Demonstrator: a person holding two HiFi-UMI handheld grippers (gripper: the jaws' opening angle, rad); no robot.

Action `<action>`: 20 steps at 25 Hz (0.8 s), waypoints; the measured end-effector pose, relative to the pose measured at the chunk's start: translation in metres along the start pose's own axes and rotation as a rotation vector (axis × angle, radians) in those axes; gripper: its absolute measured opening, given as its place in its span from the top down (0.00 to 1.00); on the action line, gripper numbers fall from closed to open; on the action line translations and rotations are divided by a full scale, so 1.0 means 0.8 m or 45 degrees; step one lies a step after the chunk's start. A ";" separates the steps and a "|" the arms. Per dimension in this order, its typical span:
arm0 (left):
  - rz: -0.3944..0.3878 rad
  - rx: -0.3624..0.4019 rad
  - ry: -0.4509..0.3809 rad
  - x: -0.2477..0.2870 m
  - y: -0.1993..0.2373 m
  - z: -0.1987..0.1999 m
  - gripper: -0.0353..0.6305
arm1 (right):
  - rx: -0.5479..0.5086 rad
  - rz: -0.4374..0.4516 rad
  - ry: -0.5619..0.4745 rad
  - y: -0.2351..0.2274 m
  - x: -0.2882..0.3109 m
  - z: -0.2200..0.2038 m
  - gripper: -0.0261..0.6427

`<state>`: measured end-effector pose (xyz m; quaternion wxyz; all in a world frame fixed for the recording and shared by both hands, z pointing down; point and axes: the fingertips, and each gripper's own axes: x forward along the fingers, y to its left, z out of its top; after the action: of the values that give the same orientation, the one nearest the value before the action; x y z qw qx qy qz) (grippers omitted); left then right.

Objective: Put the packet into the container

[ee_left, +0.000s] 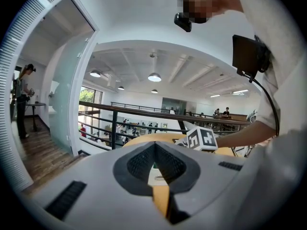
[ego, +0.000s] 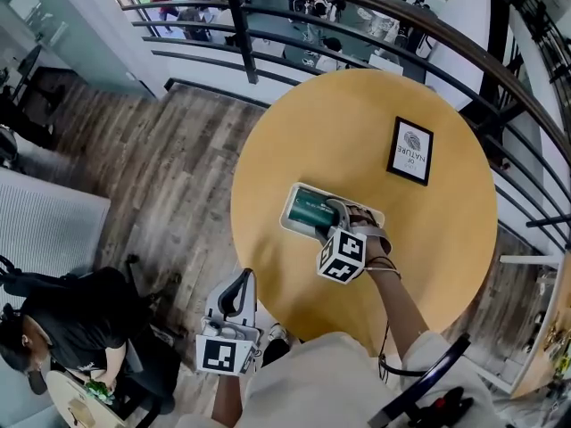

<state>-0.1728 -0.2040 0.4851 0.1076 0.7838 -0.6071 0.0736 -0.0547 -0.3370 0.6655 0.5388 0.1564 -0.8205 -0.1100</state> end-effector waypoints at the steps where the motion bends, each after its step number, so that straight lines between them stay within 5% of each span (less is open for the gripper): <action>1: 0.003 0.000 0.001 -0.001 0.000 -0.001 0.94 | 0.002 0.010 -0.005 0.001 0.001 0.000 0.54; 20: 0.027 0.056 -0.027 -0.006 -0.002 0.015 0.94 | 0.017 -0.005 -0.075 -0.006 -0.006 0.007 0.54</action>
<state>-0.1728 -0.2024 0.4723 0.0833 0.7803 -0.6147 0.0798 -0.0576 -0.3397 0.6574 0.5130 0.1583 -0.8364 -0.1101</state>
